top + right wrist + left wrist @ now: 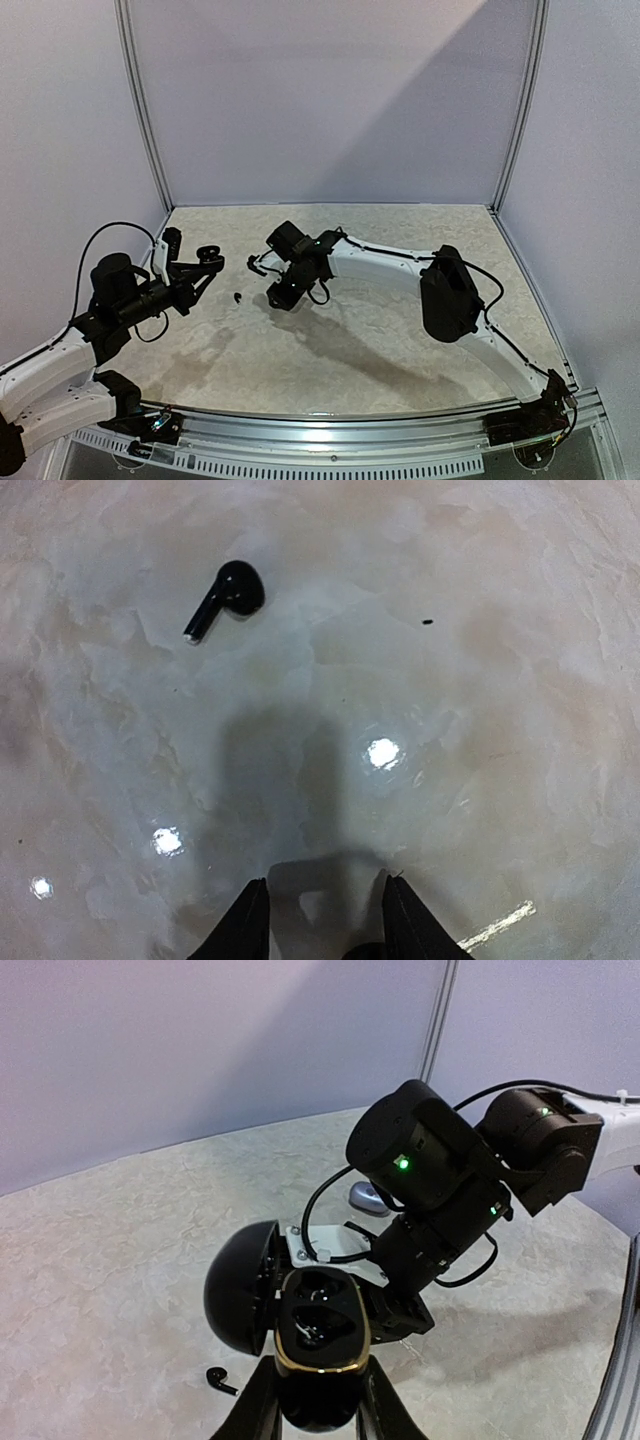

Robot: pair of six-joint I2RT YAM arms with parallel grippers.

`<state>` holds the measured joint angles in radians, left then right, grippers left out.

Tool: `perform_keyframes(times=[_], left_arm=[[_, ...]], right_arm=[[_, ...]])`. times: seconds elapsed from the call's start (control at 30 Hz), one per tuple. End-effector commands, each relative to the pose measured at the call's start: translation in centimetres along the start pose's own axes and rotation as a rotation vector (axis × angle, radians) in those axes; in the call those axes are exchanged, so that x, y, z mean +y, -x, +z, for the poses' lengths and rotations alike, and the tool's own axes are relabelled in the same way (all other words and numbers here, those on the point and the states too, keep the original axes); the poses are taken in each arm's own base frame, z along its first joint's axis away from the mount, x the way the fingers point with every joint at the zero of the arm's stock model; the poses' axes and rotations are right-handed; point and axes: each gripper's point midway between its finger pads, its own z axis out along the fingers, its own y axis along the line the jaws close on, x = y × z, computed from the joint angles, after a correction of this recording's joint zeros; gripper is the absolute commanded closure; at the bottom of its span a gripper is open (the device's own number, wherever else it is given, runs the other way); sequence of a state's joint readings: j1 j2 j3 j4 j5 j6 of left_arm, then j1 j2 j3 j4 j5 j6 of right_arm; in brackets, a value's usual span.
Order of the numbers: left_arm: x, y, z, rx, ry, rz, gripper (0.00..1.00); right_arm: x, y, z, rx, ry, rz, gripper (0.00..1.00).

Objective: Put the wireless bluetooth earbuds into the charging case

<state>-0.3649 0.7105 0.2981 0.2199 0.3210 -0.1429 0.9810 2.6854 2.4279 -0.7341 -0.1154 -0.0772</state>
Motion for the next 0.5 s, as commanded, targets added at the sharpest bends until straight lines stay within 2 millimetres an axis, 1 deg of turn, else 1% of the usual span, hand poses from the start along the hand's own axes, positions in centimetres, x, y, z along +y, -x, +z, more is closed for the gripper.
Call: perform_keyframes(times=[0.0, 0.1, 0.17, 0.37, 0.4, 0.47], left_arm=[[0.2, -0.4, 0.0, 0.001, 0.001, 0.012, 1.00], [0.2, -0.4, 0.0, 0.002, 0.000, 0.011, 1.00], [0.2, -0.4, 0.0, 0.002, -0.002, 0.012, 1.00], [0.2, -0.5, 0.0, 0.005, -0.004, 0.013, 1.00], [0.2, -0.5, 0.0, 0.005, -0.004, 0.013, 1.00], [0.2, -0.5, 0.0, 0.005, -0.008, 0.014, 1.00]], right_arm=[[1.4, -1.3, -1.8, 0.071, 0.063, -0.156, 0.60], [0.7, -2.2, -1.4, 0.110, 0.038, -0.179, 0.63], [0.2, -2.6, -1.3, 0.125, 0.020, -0.176, 0.64], [-0.8, -2.6, -1.7, 0.134, -0.014, -0.206, 0.63], [-1.1, -2.6, -1.9, 0.135, -0.016, -0.201, 0.62], [-1.3, -2.6, -2.4, 0.134, 0.001, -0.176, 0.57]])
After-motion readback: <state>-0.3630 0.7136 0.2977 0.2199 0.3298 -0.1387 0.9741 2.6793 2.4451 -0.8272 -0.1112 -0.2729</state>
